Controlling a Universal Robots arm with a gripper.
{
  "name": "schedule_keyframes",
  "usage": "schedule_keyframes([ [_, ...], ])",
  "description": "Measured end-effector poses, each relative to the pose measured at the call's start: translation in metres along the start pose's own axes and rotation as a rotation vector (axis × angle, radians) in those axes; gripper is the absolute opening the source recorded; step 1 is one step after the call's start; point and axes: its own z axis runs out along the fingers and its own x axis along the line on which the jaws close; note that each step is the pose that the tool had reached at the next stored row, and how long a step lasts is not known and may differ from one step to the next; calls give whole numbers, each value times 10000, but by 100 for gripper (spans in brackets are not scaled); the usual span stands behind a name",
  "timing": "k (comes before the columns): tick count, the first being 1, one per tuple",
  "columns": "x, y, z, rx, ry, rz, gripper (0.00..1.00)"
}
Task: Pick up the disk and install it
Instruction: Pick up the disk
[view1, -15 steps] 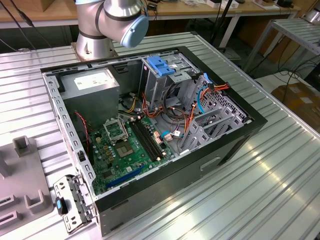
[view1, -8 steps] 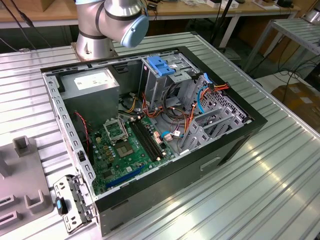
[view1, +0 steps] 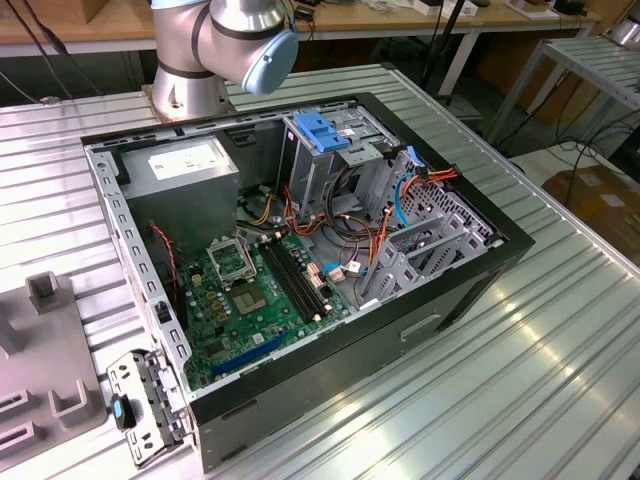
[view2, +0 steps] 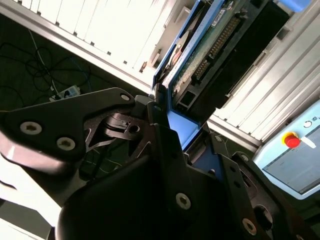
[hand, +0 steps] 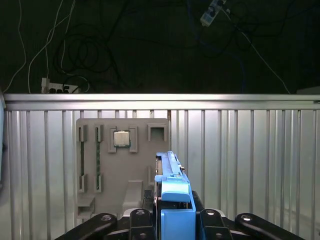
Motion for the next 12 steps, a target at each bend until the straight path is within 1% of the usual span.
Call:
schedule_keyframes([
  [4,0,-54,1,0,0,0,37],
  [9,0,-140,2,0,0,0,37],
  [12,0,-175,3,0,0,1,37],
])
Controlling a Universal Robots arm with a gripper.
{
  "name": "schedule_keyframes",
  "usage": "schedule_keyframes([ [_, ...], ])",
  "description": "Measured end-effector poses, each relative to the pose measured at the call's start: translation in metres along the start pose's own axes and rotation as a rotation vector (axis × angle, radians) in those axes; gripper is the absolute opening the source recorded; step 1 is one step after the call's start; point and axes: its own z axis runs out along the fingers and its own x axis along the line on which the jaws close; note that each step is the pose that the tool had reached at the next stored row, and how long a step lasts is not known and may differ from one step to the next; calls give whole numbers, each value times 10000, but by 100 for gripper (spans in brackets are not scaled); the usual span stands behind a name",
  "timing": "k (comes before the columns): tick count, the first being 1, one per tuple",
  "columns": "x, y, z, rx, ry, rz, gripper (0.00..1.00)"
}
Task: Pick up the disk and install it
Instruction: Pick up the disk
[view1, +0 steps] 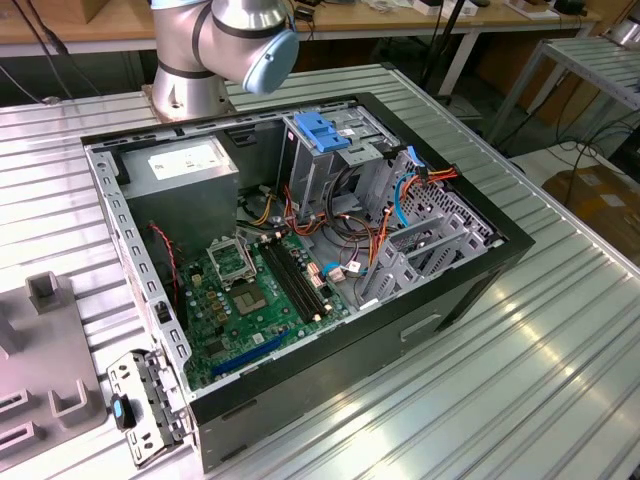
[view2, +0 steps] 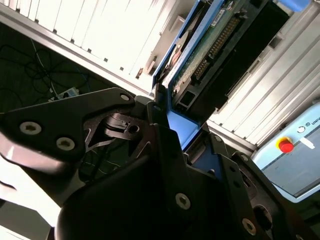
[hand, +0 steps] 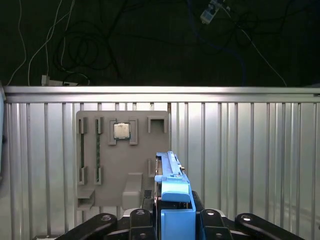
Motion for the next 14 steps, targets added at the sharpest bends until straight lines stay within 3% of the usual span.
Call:
schedule_keyframes([
  [14,-1,-193,3,0,0,-1,37],
])
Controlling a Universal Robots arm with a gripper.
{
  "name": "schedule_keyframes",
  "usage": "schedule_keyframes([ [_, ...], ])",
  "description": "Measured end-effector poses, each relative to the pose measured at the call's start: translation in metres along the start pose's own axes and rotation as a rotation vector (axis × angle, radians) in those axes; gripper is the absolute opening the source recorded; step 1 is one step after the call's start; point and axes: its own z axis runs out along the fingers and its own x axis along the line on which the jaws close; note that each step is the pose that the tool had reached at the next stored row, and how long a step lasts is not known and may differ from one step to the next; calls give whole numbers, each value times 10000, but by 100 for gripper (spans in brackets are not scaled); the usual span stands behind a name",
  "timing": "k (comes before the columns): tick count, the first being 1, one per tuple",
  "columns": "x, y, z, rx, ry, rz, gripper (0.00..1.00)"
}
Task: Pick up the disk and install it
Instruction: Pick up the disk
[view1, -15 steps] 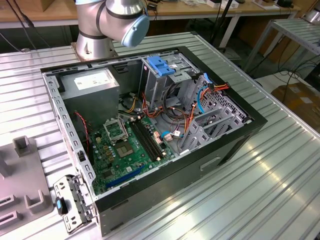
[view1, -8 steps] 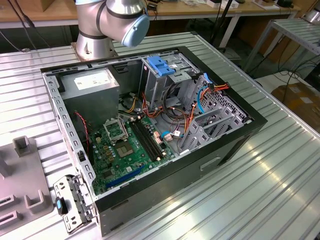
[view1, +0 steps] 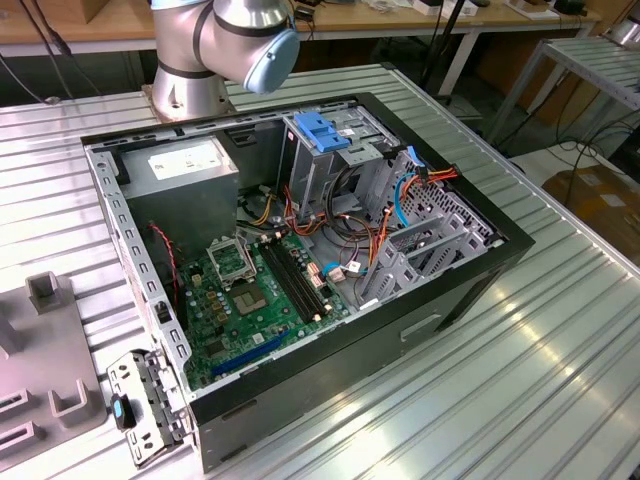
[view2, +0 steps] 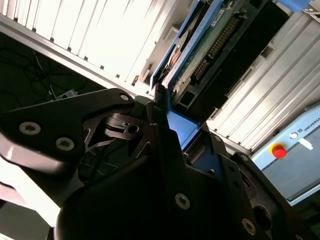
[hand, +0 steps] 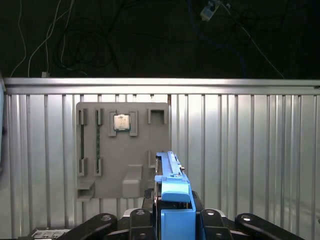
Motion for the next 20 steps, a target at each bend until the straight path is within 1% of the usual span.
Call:
schedule_keyframes([
  [1,0,-21,0,0,0,0,37],
  [13,-1,-193,3,0,0,0,37],
  [16,-1,-247,5,1,0,0,37],
  [19,0,-318,5,0,0,0,37],
  [20,0,-330,6,0,0,1,37],
])
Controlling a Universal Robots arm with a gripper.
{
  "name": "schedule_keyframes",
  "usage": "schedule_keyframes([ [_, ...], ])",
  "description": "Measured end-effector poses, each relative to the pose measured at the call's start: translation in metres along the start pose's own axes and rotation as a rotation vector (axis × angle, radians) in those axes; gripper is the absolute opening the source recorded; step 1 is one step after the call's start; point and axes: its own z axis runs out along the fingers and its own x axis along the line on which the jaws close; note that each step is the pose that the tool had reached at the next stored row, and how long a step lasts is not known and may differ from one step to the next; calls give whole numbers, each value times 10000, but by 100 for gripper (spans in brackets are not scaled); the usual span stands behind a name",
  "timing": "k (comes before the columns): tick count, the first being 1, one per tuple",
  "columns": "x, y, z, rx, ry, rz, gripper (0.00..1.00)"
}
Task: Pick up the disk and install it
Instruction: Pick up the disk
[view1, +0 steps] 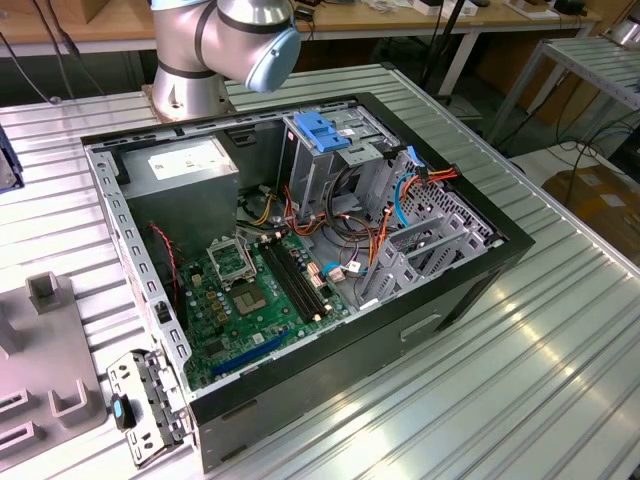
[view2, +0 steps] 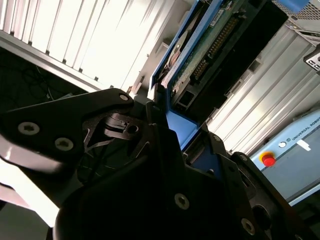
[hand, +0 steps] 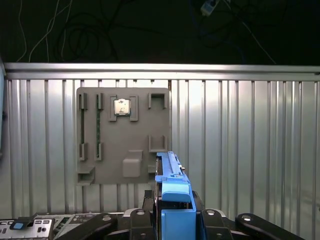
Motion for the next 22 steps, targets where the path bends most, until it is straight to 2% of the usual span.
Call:
schedule_keyframes([
  [8,3,-130,2,0,0,0,37],
  [22,4,-317,5,0,0,0,37],
])
